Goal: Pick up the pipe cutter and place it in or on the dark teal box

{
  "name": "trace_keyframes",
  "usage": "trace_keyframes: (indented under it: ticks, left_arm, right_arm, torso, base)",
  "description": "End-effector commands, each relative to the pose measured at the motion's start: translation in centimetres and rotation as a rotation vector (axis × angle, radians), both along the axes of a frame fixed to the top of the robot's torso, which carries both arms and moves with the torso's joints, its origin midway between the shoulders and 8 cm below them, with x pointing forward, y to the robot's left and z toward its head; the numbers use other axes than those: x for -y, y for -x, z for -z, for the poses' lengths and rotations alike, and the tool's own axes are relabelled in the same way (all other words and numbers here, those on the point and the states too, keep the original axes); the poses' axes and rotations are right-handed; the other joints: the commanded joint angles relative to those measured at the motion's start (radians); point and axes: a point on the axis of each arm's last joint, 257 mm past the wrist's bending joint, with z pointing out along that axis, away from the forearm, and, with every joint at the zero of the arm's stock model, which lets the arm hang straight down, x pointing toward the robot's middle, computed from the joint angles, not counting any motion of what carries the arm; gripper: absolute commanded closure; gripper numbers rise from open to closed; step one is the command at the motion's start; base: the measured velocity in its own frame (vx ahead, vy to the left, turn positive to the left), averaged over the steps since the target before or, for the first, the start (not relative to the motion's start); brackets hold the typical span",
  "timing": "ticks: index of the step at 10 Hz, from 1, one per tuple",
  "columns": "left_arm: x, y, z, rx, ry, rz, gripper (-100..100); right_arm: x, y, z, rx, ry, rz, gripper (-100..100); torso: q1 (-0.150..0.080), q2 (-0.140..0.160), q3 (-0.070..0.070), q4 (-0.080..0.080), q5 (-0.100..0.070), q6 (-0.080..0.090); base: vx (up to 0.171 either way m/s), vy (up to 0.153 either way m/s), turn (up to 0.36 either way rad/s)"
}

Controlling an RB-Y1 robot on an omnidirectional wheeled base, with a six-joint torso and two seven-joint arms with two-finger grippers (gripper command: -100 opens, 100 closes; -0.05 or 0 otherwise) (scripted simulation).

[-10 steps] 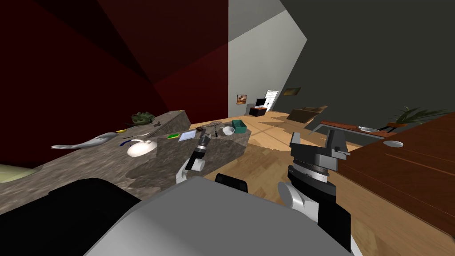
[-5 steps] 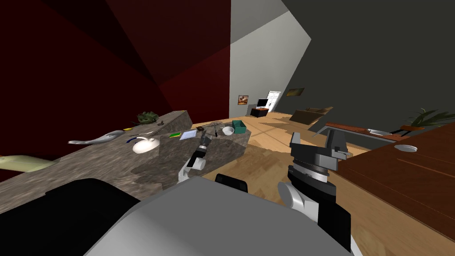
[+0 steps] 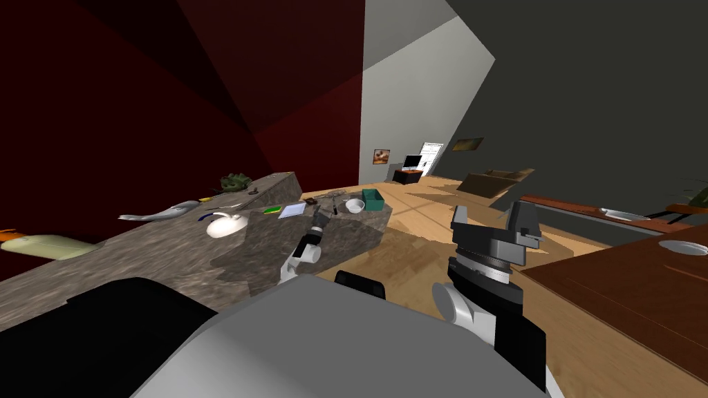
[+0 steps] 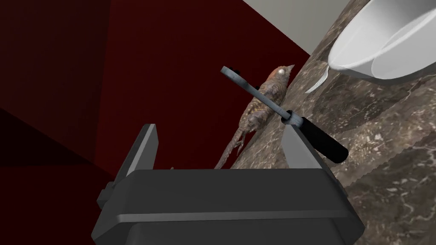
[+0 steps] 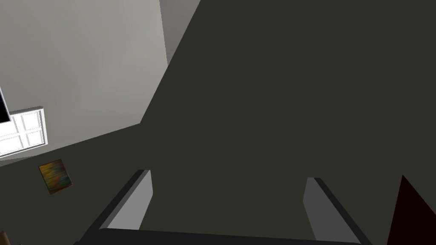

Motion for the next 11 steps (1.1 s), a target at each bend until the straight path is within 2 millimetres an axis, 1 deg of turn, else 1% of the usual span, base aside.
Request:
trace_keyframes:
  ticks: [1, 2, 3, 5, 6, 8, 9, 11]
  left_arm:
    - [-0.2, -0.2, 0.9, -0.016, 0.089, 0.007, -100]
    - [-0.3, -0.4, 1.5, -0.025, 0.144, 0.010, -100]
    - [-0.4, -0.4, 1.5, -0.024, 0.152, 0.010, -100]
    - [-0.6, -0.6, 2.8, -0.039, 0.270, 0.015, -100]
    - [-0.6, -0.6, 2.8, -0.039, 0.277, 0.015, -100]
    - [-0.8, -0.8, 4.0, -0.051, 0.398, 0.017, -100]
    - [-0.9, -0.8, 4.1, -0.050, 0.407, 0.017, -100]
    - [-1.0, -0.9, 5.3, -0.058, 0.529, 0.016, -100]
  right_arm:
    - [0.0, 0.0, 0.0, 0.000, 0.000, 0.000, 0]
    - [0.0, 0.0, 0.0, 0.000, 0.000, 0.000, 0]
    - [0.0, 0.0, 0.0, 0.000, 0.000, 0.000, 0]
    - [0.0, 0.0, 0.0, 0.000, 0.000, 0.000, 0]
    - [0.0, 0.0, 0.0, 0.000, 0.000, 0.000, 0]
    - [0.0, 0.0, 0.0, 0.000, 0.000, 0.000, 0]
    - [0.0, 0.0, 0.0, 0.000, 0.000, 0.000, 0]
    - [0.0, 0.0, 0.0, 0.000, 0.000, 0.000, 0]
  torso:
    - [0.000, 0.000, 0.000, 0.000, 0.000, 0.000]
    - [0.000, 0.000, 0.000, 0.000, 0.000, 0.000]
    - [-0.001, 0.000, 0.000, 0.000, 0.000, 0.000]
    - [0.002, 0.003, 0.002, 0.001, 0.000, 0.000]
    - [0.000, 0.002, 0.001, 0.000, 0.000, 0.000]
    - [0.001, 0.002, 0.001, 0.000, 0.000, 0.000]
    - [0.002, 0.000, 0.000, 0.000, 0.000, 0.000]
    - [0.001, 0.003, 0.001, 0.000, 0.000, 0.000]
  base:
    - [0.135, -0.057, 0.112]
    - [0.133, -0.063, 0.091]
    - [0.093, -0.032, 0.025]
    - [0.083, -0.039, 0.092]
    - [0.089, -0.055, 0.047]
    - [0.119, -0.031, 0.099]
    - [0.106, -0.033, 0.043]
    - [0.093, -0.045, 0.105]
